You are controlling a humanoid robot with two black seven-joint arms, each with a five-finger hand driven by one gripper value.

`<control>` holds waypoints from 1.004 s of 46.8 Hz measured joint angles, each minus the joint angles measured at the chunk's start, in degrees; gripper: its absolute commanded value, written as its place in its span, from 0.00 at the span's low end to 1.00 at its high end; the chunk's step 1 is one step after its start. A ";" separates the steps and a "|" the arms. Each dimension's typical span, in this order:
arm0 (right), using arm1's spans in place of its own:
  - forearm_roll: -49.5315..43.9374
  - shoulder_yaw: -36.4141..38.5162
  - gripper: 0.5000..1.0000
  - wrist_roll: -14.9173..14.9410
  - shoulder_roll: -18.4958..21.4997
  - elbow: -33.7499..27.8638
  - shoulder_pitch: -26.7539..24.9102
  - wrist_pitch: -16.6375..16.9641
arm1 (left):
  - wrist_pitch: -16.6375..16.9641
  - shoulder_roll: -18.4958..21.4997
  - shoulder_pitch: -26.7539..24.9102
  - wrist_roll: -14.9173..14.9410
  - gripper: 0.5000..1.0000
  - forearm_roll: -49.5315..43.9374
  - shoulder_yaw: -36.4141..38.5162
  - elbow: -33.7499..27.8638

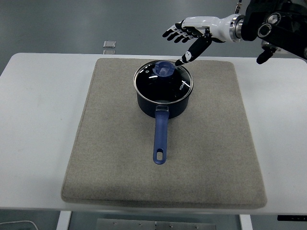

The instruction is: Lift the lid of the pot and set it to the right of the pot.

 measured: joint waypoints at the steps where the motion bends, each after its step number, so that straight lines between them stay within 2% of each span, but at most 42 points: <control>1: -0.18 -0.43 0.83 0.00 0.35 0.10 0.23 0.00 | 0.00 0.00 0.01 0.00 1.00 0.00 0.00 0.00; 19: -3.06 -6.40 0.82 -0.09 5.69 -0.22 1.86 -0.98 | 0.00 0.00 0.00 0.00 1.00 0.00 0.03 -0.04; 30: -3.77 -7.23 0.80 -0.42 6.27 -0.66 1.86 -2.33 | 0.00 0.00 0.02 0.00 1.00 0.00 0.03 0.00; 34: -3.83 -7.28 0.77 -0.49 6.30 -0.68 1.86 -2.37 | 0.00 0.00 -0.01 0.00 1.00 0.00 0.03 0.01; 39: -4.75 -7.65 0.66 -0.55 6.30 -0.68 1.83 -2.60 | 0.00 0.00 -0.01 0.00 1.00 0.00 0.01 -0.01; 47: -6.39 -7.67 0.64 -0.48 6.29 -0.68 1.79 -3.04 | 0.00 0.00 0.03 0.00 1.00 0.00 0.02 -0.04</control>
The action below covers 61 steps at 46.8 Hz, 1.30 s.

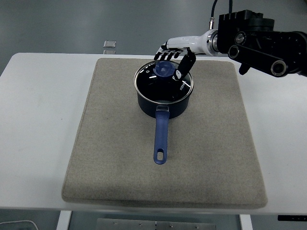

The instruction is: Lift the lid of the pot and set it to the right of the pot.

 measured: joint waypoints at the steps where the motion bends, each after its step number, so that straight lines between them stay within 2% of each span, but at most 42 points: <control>1: -0.01 0.00 0.63 0.01 0.00 0.01 0.00 0.00 | 0.00 0.00 0.00 0.00 1.00 0.00 0.00 0.00; 9: -0.01 0.00 0.59 0.03 0.00 0.03 -0.01 0.03 | 0.00 0.00 -0.02 0.00 1.00 0.00 0.00 0.00; 36: -0.01 0.18 0.59 0.21 1.23 0.09 0.06 0.10 | 0.00 0.00 -0.01 0.00 1.00 0.00 0.03 0.01; 41: -0.01 0.15 0.53 0.21 1.23 0.09 0.06 0.13 | 0.00 0.00 -0.03 0.00 1.00 0.00 0.04 0.00; 52: -0.02 0.09 0.52 0.21 1.21 0.09 0.32 0.23 | 0.00 0.00 -0.02 0.00 1.00 0.00 0.00 0.02; 61: -0.01 0.00 0.44 0.21 1.15 0.09 0.35 0.32 | 0.00 0.00 -0.01 0.00 1.00 0.00 -0.02 0.01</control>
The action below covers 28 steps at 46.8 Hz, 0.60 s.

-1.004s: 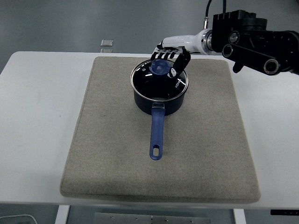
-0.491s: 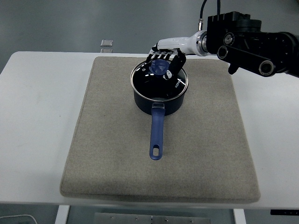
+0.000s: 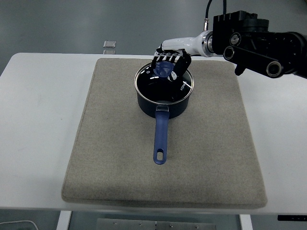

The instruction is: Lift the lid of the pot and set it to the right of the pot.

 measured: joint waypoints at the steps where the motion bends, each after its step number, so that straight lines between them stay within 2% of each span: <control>1: 0.00 0.00 0.43 0.00 0.00 0.00 0.00 0.04 | 0.00 0.00 -0.02 0.00 1.00 0.00 0.00 0.00; 7: 0.00 0.04 0.31 0.00 0.00 0.00 0.07 0.17 | 0.00 0.00 -0.01 0.00 1.00 0.00 0.00 -0.01; 13: 0.00 0.07 0.23 0.00 0.00 0.00 0.37 0.34 | 0.00 0.00 0.00 0.00 1.00 0.00 0.01 0.00; 28: 0.39 0.25 0.22 0.09 -0.24 0.00 2.20 0.60 | 0.00 0.00 -0.01 0.00 1.00 0.00 0.05 -0.01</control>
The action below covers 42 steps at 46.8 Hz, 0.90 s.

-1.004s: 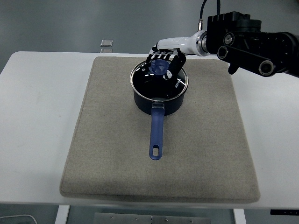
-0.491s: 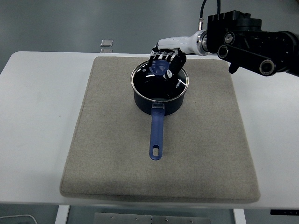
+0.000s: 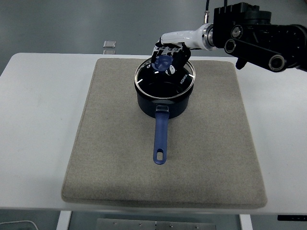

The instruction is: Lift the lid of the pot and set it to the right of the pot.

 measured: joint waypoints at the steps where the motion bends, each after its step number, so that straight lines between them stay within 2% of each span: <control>1: 0.07 0.00 0.20 0.00 -0.01 0.00 0.10 0.00 | 0.00 0.00 0.00 0.00 1.00 0.00 0.00 0.00; 7: 0.22 0.01 0.17 0.00 -0.37 0.00 0.37 0.16 | 0.00 0.00 0.02 0.00 1.00 0.00 -0.02 0.00; 30: 0.83 1.04 0.17 0.00 -2.43 0.00 0.87 0.45 | 0.00 0.00 0.01 0.00 1.00 0.00 -0.03 0.00; 42: 1.63 4.34 0.17 0.04 -6.96 0.00 -0.08 0.57 | 0.00 0.00 0.02 0.00 1.00 0.00 -0.03 0.00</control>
